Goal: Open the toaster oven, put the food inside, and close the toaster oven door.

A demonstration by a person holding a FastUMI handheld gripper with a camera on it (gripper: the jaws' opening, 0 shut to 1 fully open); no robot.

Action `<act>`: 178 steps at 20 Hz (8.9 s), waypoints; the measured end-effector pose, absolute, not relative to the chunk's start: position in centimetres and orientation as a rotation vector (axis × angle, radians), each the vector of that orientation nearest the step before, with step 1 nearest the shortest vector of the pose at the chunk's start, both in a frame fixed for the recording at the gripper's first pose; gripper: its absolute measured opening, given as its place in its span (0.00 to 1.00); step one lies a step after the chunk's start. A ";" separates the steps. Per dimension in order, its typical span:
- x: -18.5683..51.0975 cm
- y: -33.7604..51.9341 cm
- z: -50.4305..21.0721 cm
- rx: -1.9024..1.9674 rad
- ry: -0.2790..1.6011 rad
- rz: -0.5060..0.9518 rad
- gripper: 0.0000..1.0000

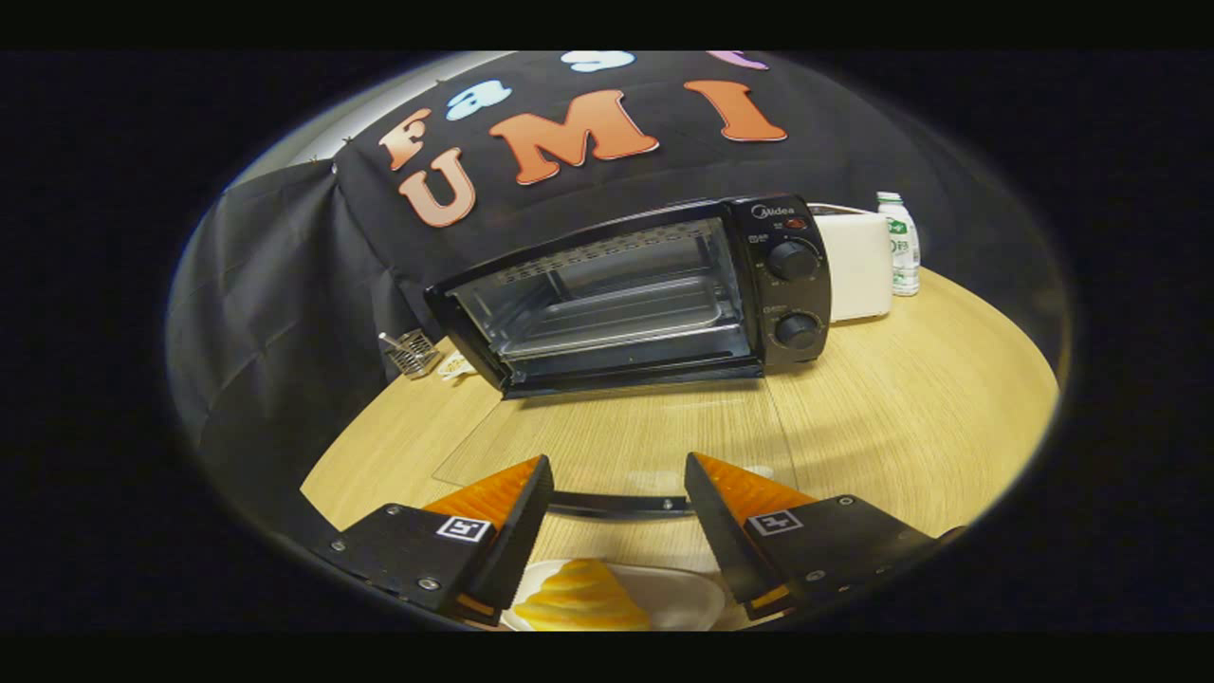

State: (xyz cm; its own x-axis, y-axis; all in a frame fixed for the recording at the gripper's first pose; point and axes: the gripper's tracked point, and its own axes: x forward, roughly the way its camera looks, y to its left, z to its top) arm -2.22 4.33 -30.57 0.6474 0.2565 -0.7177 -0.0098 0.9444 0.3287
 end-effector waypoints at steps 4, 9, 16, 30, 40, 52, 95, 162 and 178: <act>-6.0 4.7 -29.7 0.246 0.854 0.174 0.87; -11.8 5.4 -29.9 0.097 0.895 0.239 0.92; -15.2 5.4 -28.3 -0.002 0.876 0.295 0.95; -16.7 4.8 -32.3 -0.014 0.966 0.292 0.95; -13.6 6.0 -29.5 0.296 0.872 0.293 0.84; -3.3 7.0 -26.1 0.638 0.703 0.290 0.83; 18.4 4.5 -33.9 0.230 0.721 0.053 0.83; -4.1 9.5 -32.8 0.172 0.851 0.259 0.95; 5.2 7.6 -30.2 0.236 0.733 0.078 0.96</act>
State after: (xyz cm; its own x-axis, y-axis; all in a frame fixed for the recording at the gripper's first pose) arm 5.16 7.65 -30.23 0.7417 0.1530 -0.6531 0.0116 0.9705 0.2406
